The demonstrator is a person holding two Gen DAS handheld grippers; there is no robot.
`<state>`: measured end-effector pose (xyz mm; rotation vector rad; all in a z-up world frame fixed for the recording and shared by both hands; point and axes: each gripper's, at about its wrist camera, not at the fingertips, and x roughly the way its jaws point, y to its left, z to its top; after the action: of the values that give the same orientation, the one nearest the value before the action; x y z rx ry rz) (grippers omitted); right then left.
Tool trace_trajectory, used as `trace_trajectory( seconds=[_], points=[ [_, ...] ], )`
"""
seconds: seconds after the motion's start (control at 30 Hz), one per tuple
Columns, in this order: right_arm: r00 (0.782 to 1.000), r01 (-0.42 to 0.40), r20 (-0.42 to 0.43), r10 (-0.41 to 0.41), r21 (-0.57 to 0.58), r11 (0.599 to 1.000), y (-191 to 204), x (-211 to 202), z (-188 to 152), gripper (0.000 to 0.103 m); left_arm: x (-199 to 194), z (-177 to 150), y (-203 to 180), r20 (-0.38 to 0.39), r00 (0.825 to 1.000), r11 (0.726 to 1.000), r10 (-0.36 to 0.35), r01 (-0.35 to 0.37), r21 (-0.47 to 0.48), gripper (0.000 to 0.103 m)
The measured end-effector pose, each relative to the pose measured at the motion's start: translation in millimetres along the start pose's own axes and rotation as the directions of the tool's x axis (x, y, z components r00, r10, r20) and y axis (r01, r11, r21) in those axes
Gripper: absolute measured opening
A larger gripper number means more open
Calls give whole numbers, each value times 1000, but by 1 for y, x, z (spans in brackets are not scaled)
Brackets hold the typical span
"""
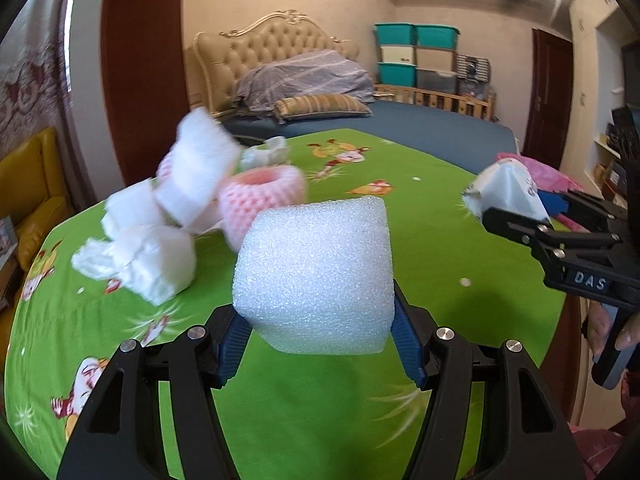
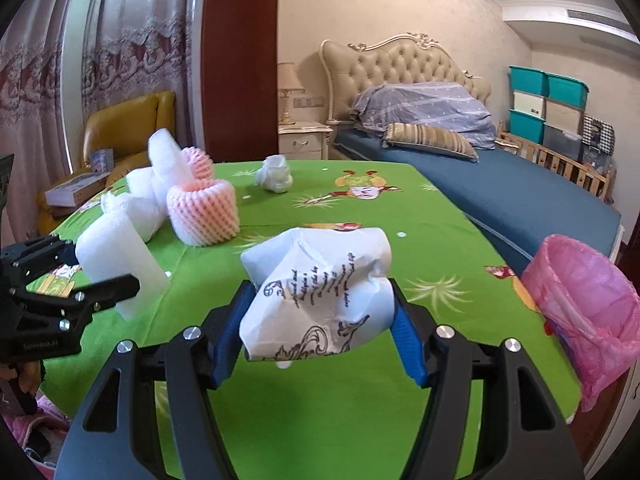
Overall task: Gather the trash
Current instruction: 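Carry the foam block and paper wrapper over the pink bin and open both tools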
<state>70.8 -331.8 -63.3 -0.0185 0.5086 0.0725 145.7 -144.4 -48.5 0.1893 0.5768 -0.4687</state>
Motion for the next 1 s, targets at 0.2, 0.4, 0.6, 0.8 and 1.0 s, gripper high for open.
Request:
trace_trajectory(
  seconds=[0.2, 0.4, 0.6, 0.8, 1.0],
  points=[
    [998, 51, 31, -52, 50, 997, -32, -13, 3, 63, 8, 16, -22, 11, 999, 998, -47, 46, 35, 60],
    [992, 116, 42, -120, 96, 989, -68, -26, -1, 63, 27, 32, -51, 8, 995, 993, -97, 96, 73, 60],
    [979, 192, 51, -200, 128, 973, -106, -43, -5, 63, 46, 53, -89, 3, 986, 981, -166, 165, 107, 60],
    [957, 270, 66, -282, 152, 951, -146, -60, -6, 63, 63, 80, -130, 4, 968, 959, -250, 247, 140, 60],
    [936, 329, 58, -346, 197, 924, -192, -70, -13, 63, 79, 100, -175, -9, 947, 933, -322, 319, 167, 60]
  ],
)
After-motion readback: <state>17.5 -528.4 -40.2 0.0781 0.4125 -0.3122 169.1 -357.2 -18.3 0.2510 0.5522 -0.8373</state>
